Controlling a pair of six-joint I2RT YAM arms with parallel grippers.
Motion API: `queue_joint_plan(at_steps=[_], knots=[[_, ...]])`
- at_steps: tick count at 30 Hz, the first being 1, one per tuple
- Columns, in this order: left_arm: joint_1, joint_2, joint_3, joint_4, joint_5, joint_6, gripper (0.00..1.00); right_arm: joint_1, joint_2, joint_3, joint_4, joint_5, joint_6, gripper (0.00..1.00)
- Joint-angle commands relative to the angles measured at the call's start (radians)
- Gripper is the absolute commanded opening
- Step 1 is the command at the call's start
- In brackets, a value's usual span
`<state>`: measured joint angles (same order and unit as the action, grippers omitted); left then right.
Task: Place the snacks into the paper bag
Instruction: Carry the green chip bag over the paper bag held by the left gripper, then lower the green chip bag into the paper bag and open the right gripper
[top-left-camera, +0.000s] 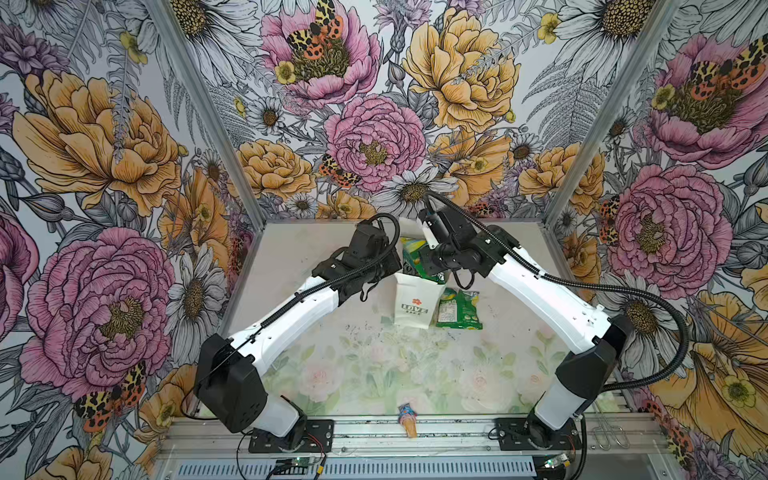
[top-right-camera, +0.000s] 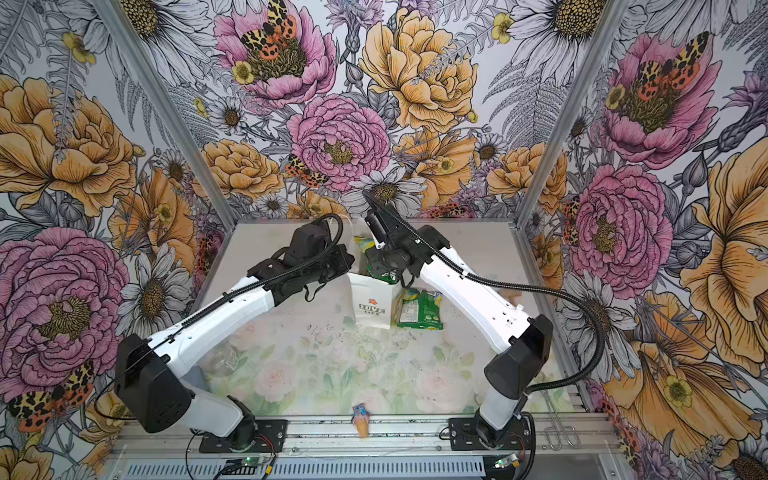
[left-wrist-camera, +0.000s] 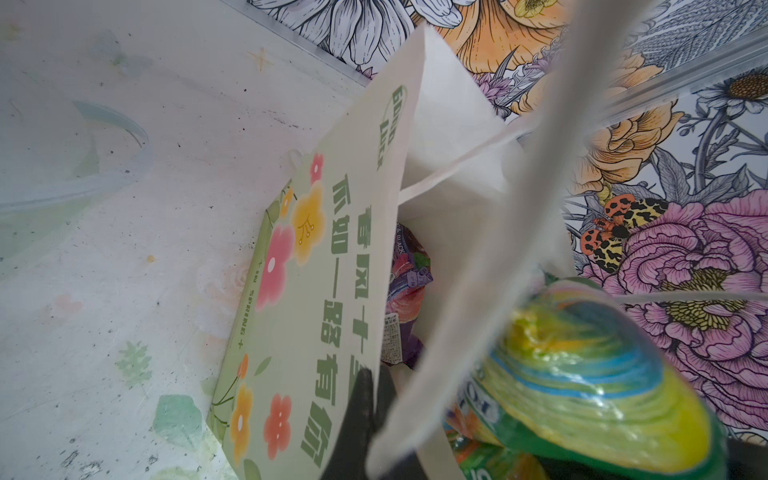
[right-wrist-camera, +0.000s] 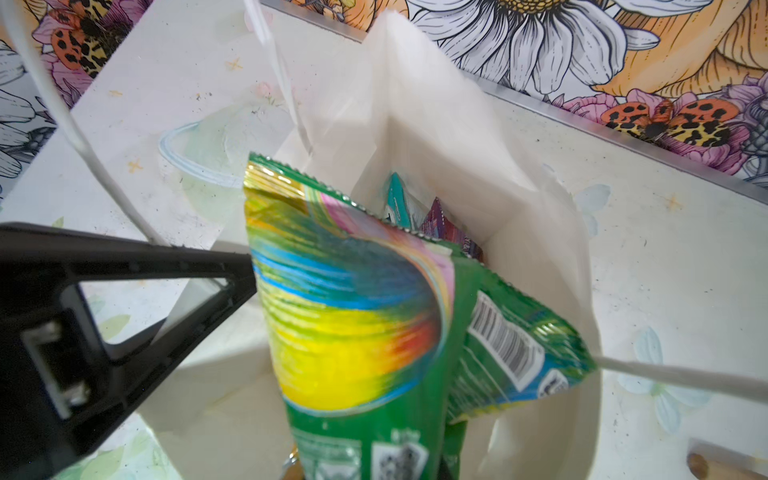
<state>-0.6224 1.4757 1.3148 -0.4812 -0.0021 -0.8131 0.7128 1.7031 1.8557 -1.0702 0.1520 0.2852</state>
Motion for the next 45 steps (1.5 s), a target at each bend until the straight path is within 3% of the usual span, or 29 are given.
queue_joint_plan(at_steps=[1,17,45], knots=[[-0.002,-0.003,0.003,0.007,0.001,-0.001,0.0,0.015,0.019,0.048,-0.028,0.057,-0.02,0.14],[0.003,-0.007,-0.003,0.007,-0.002,-0.003,0.0,0.073,0.102,0.163,-0.172,0.137,0.006,0.27],[0.002,-0.013,-0.01,0.009,-0.002,-0.003,0.0,0.075,0.115,0.159,-0.19,-0.009,0.036,0.4]])
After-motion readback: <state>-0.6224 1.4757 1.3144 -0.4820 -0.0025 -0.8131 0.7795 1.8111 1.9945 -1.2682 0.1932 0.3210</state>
